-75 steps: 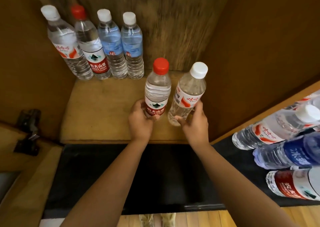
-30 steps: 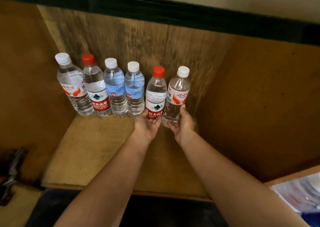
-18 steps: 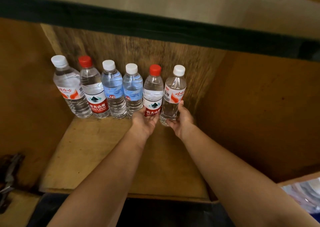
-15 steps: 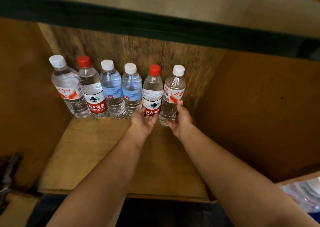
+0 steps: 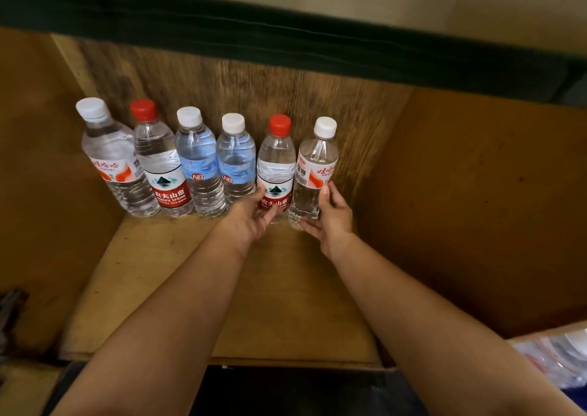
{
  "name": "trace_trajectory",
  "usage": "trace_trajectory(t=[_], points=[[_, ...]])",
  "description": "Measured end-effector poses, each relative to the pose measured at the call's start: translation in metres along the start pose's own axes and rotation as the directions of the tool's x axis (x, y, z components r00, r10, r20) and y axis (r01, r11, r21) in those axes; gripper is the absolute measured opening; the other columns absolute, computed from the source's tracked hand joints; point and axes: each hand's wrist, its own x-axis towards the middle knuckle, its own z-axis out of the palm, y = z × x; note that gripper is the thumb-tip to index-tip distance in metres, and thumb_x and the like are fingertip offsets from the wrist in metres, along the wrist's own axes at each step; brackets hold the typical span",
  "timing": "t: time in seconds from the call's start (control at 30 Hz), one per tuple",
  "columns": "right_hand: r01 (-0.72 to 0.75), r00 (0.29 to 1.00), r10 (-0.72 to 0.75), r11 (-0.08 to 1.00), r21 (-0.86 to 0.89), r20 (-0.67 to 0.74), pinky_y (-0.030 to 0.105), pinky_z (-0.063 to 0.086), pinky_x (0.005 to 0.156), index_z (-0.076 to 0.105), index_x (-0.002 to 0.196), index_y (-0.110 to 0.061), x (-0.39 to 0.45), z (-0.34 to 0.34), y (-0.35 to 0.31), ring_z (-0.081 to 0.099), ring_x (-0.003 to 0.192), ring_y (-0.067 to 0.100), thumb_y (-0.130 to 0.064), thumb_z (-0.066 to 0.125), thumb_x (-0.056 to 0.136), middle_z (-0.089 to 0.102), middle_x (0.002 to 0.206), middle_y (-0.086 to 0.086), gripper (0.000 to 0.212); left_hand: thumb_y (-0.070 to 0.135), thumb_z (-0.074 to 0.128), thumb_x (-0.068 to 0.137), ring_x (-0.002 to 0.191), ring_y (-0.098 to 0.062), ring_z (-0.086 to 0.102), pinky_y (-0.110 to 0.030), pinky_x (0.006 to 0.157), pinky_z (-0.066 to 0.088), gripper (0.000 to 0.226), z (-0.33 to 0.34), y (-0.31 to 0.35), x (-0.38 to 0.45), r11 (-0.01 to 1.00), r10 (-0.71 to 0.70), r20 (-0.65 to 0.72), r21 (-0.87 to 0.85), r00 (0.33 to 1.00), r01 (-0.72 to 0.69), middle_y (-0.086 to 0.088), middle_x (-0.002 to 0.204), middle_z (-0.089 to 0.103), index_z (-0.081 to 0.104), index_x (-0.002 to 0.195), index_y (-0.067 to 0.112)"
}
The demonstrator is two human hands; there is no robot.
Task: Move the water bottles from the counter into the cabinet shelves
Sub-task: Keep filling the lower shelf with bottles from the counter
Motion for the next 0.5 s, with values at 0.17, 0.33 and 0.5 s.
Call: trace_trajectory(t=[0.17, 0.33, 0.5], points=[[0.012, 1.000, -0.009, 0.997, 0.070, -0.029, 0.036, 0.055, 0.069, 0.050, 0.117, -0.032, -0.003, 0.008, 0.003, 0.054, 0.114, 0.031, -0.023, 0.049, 0.094, 0.050, 0.133, 0.009, 0.024, 0.013, 0.057, 0.089, 0.118, -0.038, 0.053, -0.028, 0.088, 0.051, 0.034, -0.001, 0.000, 0.003, 0.999, -0.011, 0.002, 0.034, 1.000, 0.011, -0.021, 0.129, 0.054, 0.053, 0.121, 0.003], [-0.006, 0.999, 0.012, 0.990, 0.141, -0.037, 0.046, 0.054, 0.082, 0.048, 0.118, -0.029, -0.002, 0.017, 0.002, 0.053, 0.116, 0.033, -0.019, 0.049, 0.094, 0.049, 0.133, 0.009, 0.026, 0.015, 0.057, 0.089, 0.118, -0.038, 0.053, -0.027, 0.085, 0.050, 0.024, 0.000, -0.001, 0.003, 0.999, -0.019, -0.002, 0.026, 1.000, 0.019, -0.020, 0.127, 0.055, 0.057, 0.107, 0.000], [-0.011, 0.999, 0.019, 0.985, 0.170, -0.048, 0.039, 0.055, 0.072, 0.047, 0.122, -0.026, -0.001, 0.017, -0.001, 0.054, 0.109, 0.028, -0.016, 0.050, 0.093, 0.051, 0.131, 0.008, 0.030, 0.015, 0.057, 0.089, 0.120, -0.037, 0.051, -0.027, 0.087, 0.049, 0.037, 0.003, -0.005, 0.003, 1.000, -0.003, -0.014, -0.023, 1.000, 0.003, -0.020, 0.130, 0.053, 0.051, 0.123, 0.001]])
